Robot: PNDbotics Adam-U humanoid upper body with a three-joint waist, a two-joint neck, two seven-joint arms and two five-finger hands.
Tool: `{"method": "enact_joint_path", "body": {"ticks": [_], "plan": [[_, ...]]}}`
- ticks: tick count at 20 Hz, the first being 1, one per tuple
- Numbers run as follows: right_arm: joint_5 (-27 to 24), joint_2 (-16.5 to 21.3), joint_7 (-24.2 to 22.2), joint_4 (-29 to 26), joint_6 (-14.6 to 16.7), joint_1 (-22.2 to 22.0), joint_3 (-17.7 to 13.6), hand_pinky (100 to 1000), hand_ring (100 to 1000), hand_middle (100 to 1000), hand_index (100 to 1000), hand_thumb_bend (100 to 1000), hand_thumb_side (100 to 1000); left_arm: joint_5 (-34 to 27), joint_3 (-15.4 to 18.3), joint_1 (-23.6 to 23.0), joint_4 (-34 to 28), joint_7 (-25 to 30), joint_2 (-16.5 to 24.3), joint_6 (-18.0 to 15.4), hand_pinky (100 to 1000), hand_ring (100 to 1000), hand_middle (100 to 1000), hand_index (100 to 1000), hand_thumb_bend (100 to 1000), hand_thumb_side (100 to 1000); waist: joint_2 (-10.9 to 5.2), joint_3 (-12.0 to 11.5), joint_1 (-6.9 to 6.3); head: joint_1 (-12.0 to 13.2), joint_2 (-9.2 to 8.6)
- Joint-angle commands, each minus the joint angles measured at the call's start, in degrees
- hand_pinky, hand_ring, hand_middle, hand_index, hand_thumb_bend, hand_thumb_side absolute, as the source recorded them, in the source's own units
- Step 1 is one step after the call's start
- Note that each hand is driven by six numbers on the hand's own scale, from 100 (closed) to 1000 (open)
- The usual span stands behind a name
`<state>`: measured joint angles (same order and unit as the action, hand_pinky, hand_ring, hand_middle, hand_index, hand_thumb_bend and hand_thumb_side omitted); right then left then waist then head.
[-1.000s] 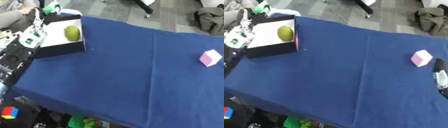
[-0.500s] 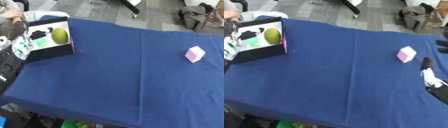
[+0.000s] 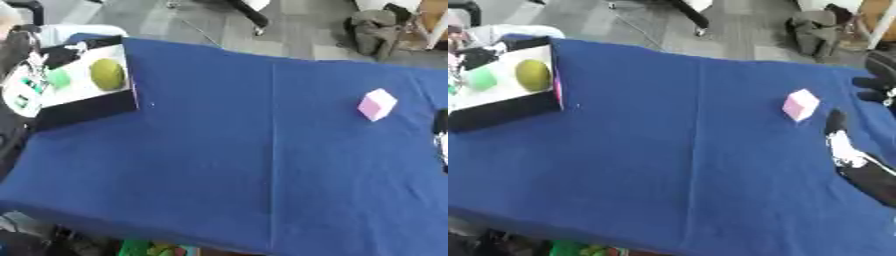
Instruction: Pick up the objects with one hand, pass them to the other hand, and then place them into the box on the other side of the table.
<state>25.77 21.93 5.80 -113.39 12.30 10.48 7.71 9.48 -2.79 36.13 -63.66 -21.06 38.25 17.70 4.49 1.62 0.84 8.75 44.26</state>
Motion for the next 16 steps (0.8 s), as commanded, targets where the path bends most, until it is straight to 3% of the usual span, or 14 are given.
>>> {"method": "enact_joint_path", "body": {"ticks": [1, 5, 7, 9, 12, 16], "plan": [[-0.2, 4.7, -2.5, -0.9, -2.5, 1.3, -1.2, 764, 830, 928, 936, 155, 576, -12.7, -2.2, -1.4, -15.5, 2.7, -0.2, -6.2, 876, 925, 789, 817, 643, 618, -1.04, -0.3, -0.09, -5.6, -0.14], [0.0, 10.8, -7.1, 2.8, -5.5, 3.6, -2.2, 783, 851, 933, 942, 194, 611, -23.9, -6.1, -4.5, -32.3, 11.0, -3.0, -10.7, 858, 892, 758, 803, 625, 599, -0.98, -1.1, 0.03, -17.2, -0.14], [-0.2, 13.8, -9.4, 6.2, -6.0, 5.1, -2.3, 797, 866, 940, 925, 195, 664, -28.1, -7.5, -5.4, -37.8, 15.4, -5.0, -11.8, 847, 873, 738, 799, 612, 595, -1.0, -1.6, 0.16, -23.2, -0.14], [-0.3, 16.4, -12.2, 10.2, -6.3, 7.1, -2.2, 809, 878, 949, 938, 200, 696, -32.1, -8.8, -6.0, -41.1, 17.7, -7.0, -11.9, 843, 861, 720, 788, 615, 595, -1.03, -2.0, 0.31, -27.4, -0.14], [-0.7, 18.5, -14.4, 19.0, -7.2, 11.6, -2.1, 814, 890, 957, 940, 190, 713, -36.8, -10.7, -6.8, -44.1, 20.0, -10.7, -11.7, 839, 843, 694, 782, 621, 591, -0.98, -3.0, 0.49, -31.5, -0.14], [-0.3, 17.3, -13.3, 32.6, -8.4, 18.6, -2.7, 818, 900, 959, 932, 159, 731, -39.2, -12.8, -7.4, -45.6, 22.0, -13.8, -10.7, 830, 822, 662, 767, 598, 623, -0.35, -4.8, 0.67, -35.4, -0.14]]}}
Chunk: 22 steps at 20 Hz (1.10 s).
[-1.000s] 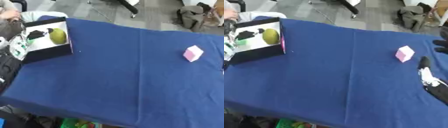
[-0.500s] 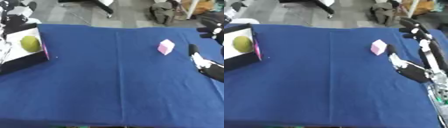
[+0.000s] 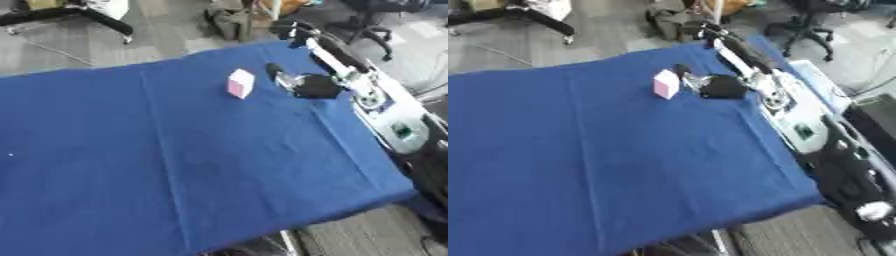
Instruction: Pick up the objects with one hand, pass them to the other hand, and then place them into the box on the other side of the table.
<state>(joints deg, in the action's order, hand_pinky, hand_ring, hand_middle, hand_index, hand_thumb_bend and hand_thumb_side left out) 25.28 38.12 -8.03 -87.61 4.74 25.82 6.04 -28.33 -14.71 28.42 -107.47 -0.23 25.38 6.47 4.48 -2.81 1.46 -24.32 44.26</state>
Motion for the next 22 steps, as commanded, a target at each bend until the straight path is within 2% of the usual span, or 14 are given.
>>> {"method": "enact_joint_path", "body": {"ticks": [1, 6, 10, 16, 22], "plan": [[0.4, 0.5, 1.1, 10.5, -1.4, 4.9, -1.3, 818, 903, 961, 930, 151, 736, -1.5, -1.4, 0.1, -2.0, 1.3, -1.5, 1.0, 829, 820, 659, 767, 597, 625, -0.11, -0.8, 0.1, -3.3, -0.14], [3.1, -2.8, 2.8, 26.2, -4.3, 10.6, -2.6, 840, 925, 995, 954, 159, 797, -1.5, -3.4, -0.5, -3.0, 2.4, -4.4, 1.9, 827, 812, 647, 763, 586, 641, 0.8, -3.3, 0.5, -7.5, -0.14], [5.8, -4.9, 3.9, 34.2, -5.8, 12.7, -3.2, 849, 932, 1000, 984, 187, 792, -1.3, -4.1, -0.5, -3.4, 3.3, -5.7, 2.2, 826, 808, 641, 762, 586, 642, 1.01, -4.7, 0.81, -9.5, -0.14], [8.8, -5.8, 7.5, 37.2, -6.3, 13.7, -3.7, 848, 929, 1000, 988, 205, 775, -0.6, -4.6, -0.4, -3.3, 3.8, -6.6, 2.2, 826, 806, 637, 762, 581, 648, 1.46, -6.5, 1.34, -11.5, -0.14], [9.2, -6.9, 7.3, 37.9, -6.1, 14.2, -3.4, 843, 927, 997, 988, 194, 798, -0.1, -5.0, -0.3, -3.0, 4.0, -6.7, 2.2, 827, 805, 633, 761, 579, 653, 2.02, -7.5, 1.64, -12.9, -0.14]]}}
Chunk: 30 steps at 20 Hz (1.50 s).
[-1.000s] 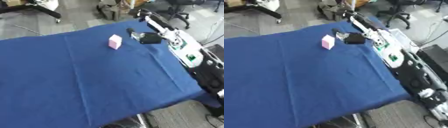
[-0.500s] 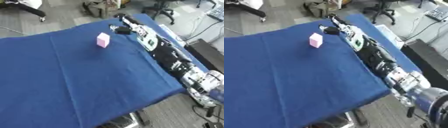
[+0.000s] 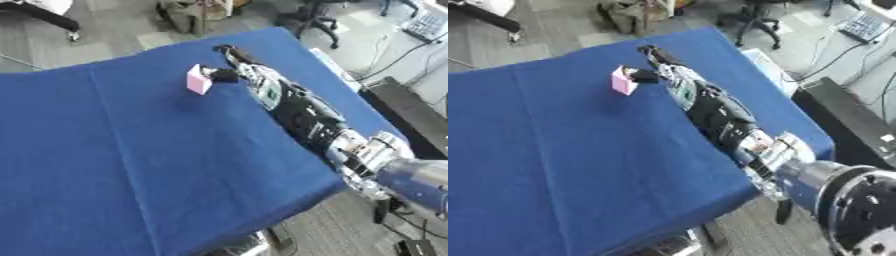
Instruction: Pick up the objects with one hand, pass them to the other hand, and then place them into the box on the other side of the table.
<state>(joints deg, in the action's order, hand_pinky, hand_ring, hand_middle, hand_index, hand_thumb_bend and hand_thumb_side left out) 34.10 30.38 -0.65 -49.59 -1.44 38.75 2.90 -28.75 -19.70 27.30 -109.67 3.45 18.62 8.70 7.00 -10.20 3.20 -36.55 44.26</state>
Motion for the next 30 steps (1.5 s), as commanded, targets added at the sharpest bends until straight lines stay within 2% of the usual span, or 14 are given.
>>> {"method": "enact_joint_path", "body": {"ticks": [1, 11, 18, 22, 23, 26, 28, 30], "plan": [[0.4, 0.7, -0.4, 0.0, 0.2, 1.3, -0.2, 843, 926, 995, 989, 198, 797, 0.4, 0.0, 0.9, -0.8, 0.3, 0.1, 0.0, 827, 805, 633, 761, 579, 653, -0.41, -0.2, -0.09, -0.8, -0.14], [3.3, -0.3, -2.3, 0.4, 1.0, 1.7, 0.4, 842, 919, 980, 1000, 235, 772, 0.6, -0.2, 0.9, -0.2, 0.5, 0.1, 0.0, 828, 805, 632, 760, 578, 662, -0.1, -0.5, -0.01, -2.5, -0.14], [5.8, -1.0, -2.9, 1.8, 1.5, 1.4, 0.5, 834, 909, 934, 1000, 236, 709, 0.7, -0.1, 0.9, -0.3, 0.4, 0.0, -0.2, 828, 804, 631, 761, 577, 661, -0.12, -0.7, -0.02, -3.4, -0.14], [6.0, -1.1, -2.3, 2.2, 1.7, 1.1, 0.3, 813, 873, 835, 992, 220, 665, 0.8, -0.2, 0.8, -0.1, 0.3, -0.1, -0.1, 828, 805, 632, 760, 574, 665, -0.17, -0.6, -0.01, -3.4, -0.14], [6.1, -1.1, -1.5, 2.0, 1.6, 1.0, 0.2, 799, 858, 767, 974, 193, 615, 0.9, -0.2, 0.7, -0.1, 0.3, -0.2, -0.1, 828, 804, 632, 760, 574, 666, -0.19, -0.6, -0.01, -3.4, -0.14], [6.2, -0.9, 2.5, 1.2, 1.3, 0.8, 0.0, 777, 825, 657, 931, 119, 485, 1.0, -0.1, 0.6, 0.1, 0.2, -0.3, -0.2, 828, 804, 631, 760, 571, 669, -0.27, -0.6, 0.0, -3.3, -0.14], [6.0, -0.8, 4.8, 0.7, 1.2, 0.7, 0.1, 765, 808, 605, 911, 100, 412, 1.0, -0.2, 0.5, 0.3, 0.0, -0.3, -0.1, 828, 804, 631, 760, 572, 671, -0.3, -0.5, 0.01, -3.2, -0.14], [5.7, -0.7, 6.8, 0.2, 1.1, 0.4, 0.1, 757, 799, 586, 897, 100, 378, 1.0, -0.2, 0.4, 0.5, -0.1, -0.4, -0.1, 827, 803, 631, 760, 573, 670, -0.34, -0.5, 0.01, -3.2, -0.14]]}}
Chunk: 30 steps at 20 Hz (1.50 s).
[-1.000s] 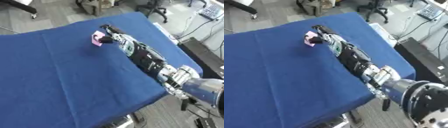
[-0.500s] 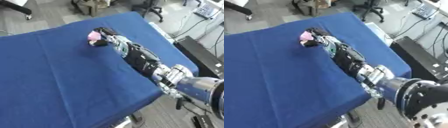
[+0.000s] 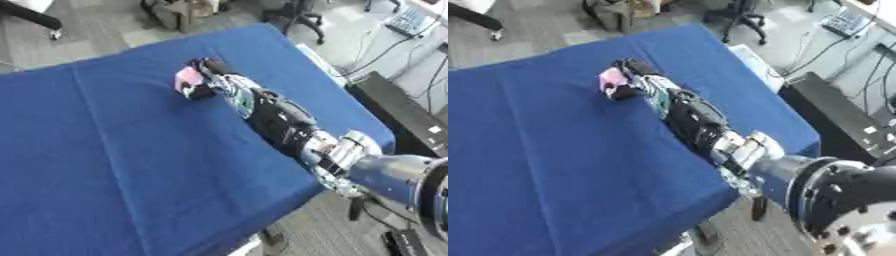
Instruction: Pick up the objects with one hand, pass them to the other hand, and then place them into the box on the other side of the table.
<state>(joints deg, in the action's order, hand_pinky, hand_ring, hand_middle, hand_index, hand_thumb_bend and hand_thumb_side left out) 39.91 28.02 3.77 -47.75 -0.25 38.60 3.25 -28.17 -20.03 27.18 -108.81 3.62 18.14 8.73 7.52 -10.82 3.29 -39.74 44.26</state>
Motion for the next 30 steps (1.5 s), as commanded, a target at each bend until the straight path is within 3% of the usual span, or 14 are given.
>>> {"method": "enact_joint_path", "body": {"ticks": [1, 4, 7, 9, 13, 16, 17, 18, 20, 24, 30], "plan": [[-0.4, 1.7, 3.3, -2.0, 0.0, 0.4, -0.3, 756, 797, 582, 891, 100, 376, 0.5, 0.2, 0.4, -0.3, -0.3, 0.0, -0.2, 827, 803, 630, 760, 573, 670, -0.88, 0.2, -0.08, 0.1, -0.14], [-1.5, 1.9, 4.7, -4.2, 0.5, -0.4, 0.1, 754, 797, 578, 877, 100, 358, 0.5, 0.4, 0.1, 0.0, -0.7, 0.1, -0.4, 826, 802, 629, 759, 570, 673, -0.97, 0.4, -0.08, 0.6, -0.14], [-3.0, 2.8, 5.1, -10.3, 1.1, -1.6, 0.8, 752, 795, 577, 860, 100, 303, 0.8, 1.0, -0.4, 0.9, -1.5, 0.3, -0.6, 825, 800, 626, 756, 553, 687, -1.14, 1.1, -0.21, 2.8, -0.14], [-5.1, 3.6, 5.1, -17.3, 1.8, -2.9, 1.6, 749, 792, 576, 848, 100, 290, 1.5, 1.4, -0.9, 2.6, -2.6, 0.2, -0.6, 824, 799, 624, 754, 546, 698, -1.29, 1.8, -0.34, 6.6, -0.14], [-10.3, 2.6, 5.7, -36.2, 1.7, -7.4, 3.1, 751, 787, 580, 841, 100, 226, 2.4, 1.4, -2.4, 7.4, -4.2, -0.1, -0.5, 825, 802, 627, 755, 557, 749, -1.81, 3.7, -0.69, 17.3, -0.14], [-8.6, -0.2, 5.8, -50.5, 2.5, -10.8, 3.6, 755, 775, 580, 856, 100, 153, 2.6, 1.0, -2.9, 10.7, -4.4, -0.4, -0.3, 825, 804, 631, 757, 570, 770, -2.13, 5.0, -1.01, 24.4, -0.14], [-7.4, -1.4, 5.8, -54.9, 3.0, -11.8, 3.9, 756, 769, 585, 868, 100, 204, 2.5, 0.8, -2.9, 11.7, -4.3, -0.4, -0.1, 826, 806, 632, 758, 563, 759, -2.19, 5.5, -1.12, 26.5, -0.14], [-6.0, -2.5, 5.6, -58.8, 3.6, -12.7, 4.3, 758, 766, 586, 875, 100, 109, 2.3, 0.5, -2.8, 12.6, -4.0, -0.5, 0.0, 826, 806, 634, 758, 587, 786, -2.25, 5.8, -1.22, 28.3, -0.14], [-3.8, -4.1, 5.1, -64.3, 4.6, -13.5, 5.3, 757, 755, 586, 890, 100, 100, 1.5, 0.0, -2.7, 14.2, -3.4, -0.7, 0.3, 827, 807, 638, 759, 607, 802, -2.33, 6.3, -1.37, 30.8, -0.14], [-1.8, -7.8, 6.1, -66.7, 11.6, -13.4, 9.5, 756, 751, 582, 892, 100, 100, -0.4, -2.1, -2.1, 17.2, -0.5, -1.0, 1.8, 837, 819, 657, 769, 615, 839, -2.23, 7.0, -1.54, 35.2, -0.14], [-4.9, -10.5, 4.2, -66.8, 17.1, -13.1, 14.4, 753, 751, 577, 885, 100, 100, -1.8, -6.4, -0.7, 18.8, 7.6, -1.0, 4.4, 873, 848, 698, 800, 584, 934, -1.93, 7.2, -1.39, 37.0, -0.14]]}}
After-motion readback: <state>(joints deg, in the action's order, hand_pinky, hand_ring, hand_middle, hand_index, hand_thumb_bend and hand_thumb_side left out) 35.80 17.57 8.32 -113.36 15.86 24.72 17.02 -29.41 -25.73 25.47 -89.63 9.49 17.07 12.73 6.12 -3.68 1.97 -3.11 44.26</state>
